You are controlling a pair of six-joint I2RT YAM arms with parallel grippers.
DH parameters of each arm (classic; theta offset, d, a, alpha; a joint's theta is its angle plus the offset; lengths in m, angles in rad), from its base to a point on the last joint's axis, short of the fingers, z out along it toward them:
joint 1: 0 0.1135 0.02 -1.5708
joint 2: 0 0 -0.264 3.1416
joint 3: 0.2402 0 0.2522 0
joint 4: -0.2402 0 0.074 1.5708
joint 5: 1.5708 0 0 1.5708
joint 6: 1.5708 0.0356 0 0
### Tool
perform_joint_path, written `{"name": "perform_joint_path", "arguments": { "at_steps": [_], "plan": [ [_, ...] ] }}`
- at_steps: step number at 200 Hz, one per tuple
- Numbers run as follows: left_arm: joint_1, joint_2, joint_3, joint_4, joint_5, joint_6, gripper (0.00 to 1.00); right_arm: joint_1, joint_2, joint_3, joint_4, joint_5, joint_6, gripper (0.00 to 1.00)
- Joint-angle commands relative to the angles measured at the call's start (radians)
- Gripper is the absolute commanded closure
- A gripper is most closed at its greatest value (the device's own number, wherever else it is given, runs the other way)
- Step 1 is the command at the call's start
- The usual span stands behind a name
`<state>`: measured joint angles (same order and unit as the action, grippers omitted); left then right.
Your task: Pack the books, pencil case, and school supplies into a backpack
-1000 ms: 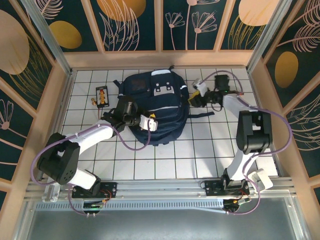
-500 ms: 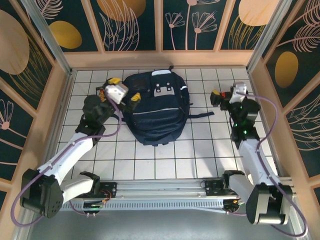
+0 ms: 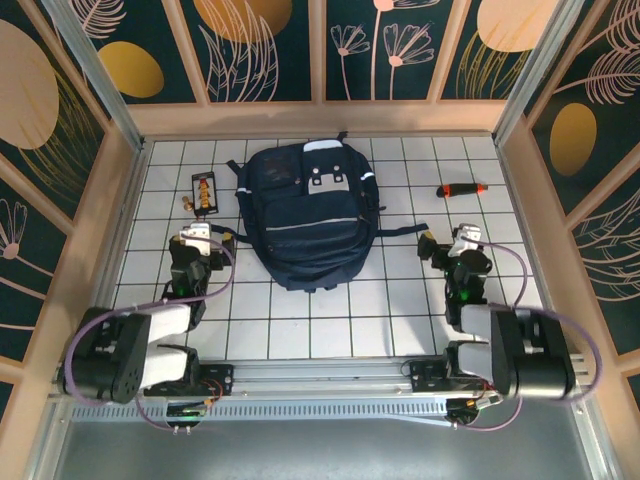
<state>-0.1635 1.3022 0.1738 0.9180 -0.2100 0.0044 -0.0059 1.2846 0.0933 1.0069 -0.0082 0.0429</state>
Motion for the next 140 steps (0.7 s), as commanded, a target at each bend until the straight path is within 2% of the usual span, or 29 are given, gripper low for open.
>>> {"name": "perform_joint_path", "arguments": {
  "at_steps": [1, 11, 25, 37, 48, 61, 71, 81, 103, 140],
  "plan": [
    [0.010, 0.078, 0.033, 0.286, 0.007, 0.068, 0.01, -0.001, 0.092, 0.047, 0.314, 0.018, -0.047, 0.01],
    [0.034, 0.117, 0.022, 0.341, -0.016, 0.030, 0.01, -0.022, 0.169, 0.050, 0.362, 0.050, -0.009, 0.01],
    [0.071, 0.128, -0.001, 0.388, 0.010, -0.005, 0.01, -0.048, 0.323, 0.025, 0.590, 0.029, 0.006, 0.01],
    [0.082, 0.174, -0.038, 0.493, 0.037, -0.004, 0.01, -0.046, 0.244, 0.061, 0.378, 0.030, 0.008, 0.01],
    [0.088, 0.255, -0.040, 0.623, 0.049, -0.006, 0.01, -0.042, 0.288, 0.084, 0.419, 0.053, 0.015, 0.01],
    [0.122, 0.206, 0.061, 0.333, 0.089, -0.035, 0.01, -0.031, 0.274, 0.105, 0.349, 0.082, 0.010, 0.01],
    [0.151, 0.236, 0.045, 0.424, 0.130, -0.058, 0.01, -0.024, 0.282, 0.102, 0.368, 0.092, 0.002, 0.01],
    [0.151, 0.215, 0.053, 0.367, 0.141, -0.050, 0.01, -0.018, 0.278, 0.111, 0.346, 0.092, -0.005, 0.01],
    [0.150, 0.218, 0.050, 0.382, 0.140, -0.050, 0.01, -0.017, 0.281, 0.122, 0.330, 0.031, -0.027, 0.01],
    [0.150, 0.216, 0.047, 0.384, 0.129, -0.052, 0.01, -0.021, 0.280, 0.127, 0.318, 0.030, -0.029, 0.01]
  ]
}}
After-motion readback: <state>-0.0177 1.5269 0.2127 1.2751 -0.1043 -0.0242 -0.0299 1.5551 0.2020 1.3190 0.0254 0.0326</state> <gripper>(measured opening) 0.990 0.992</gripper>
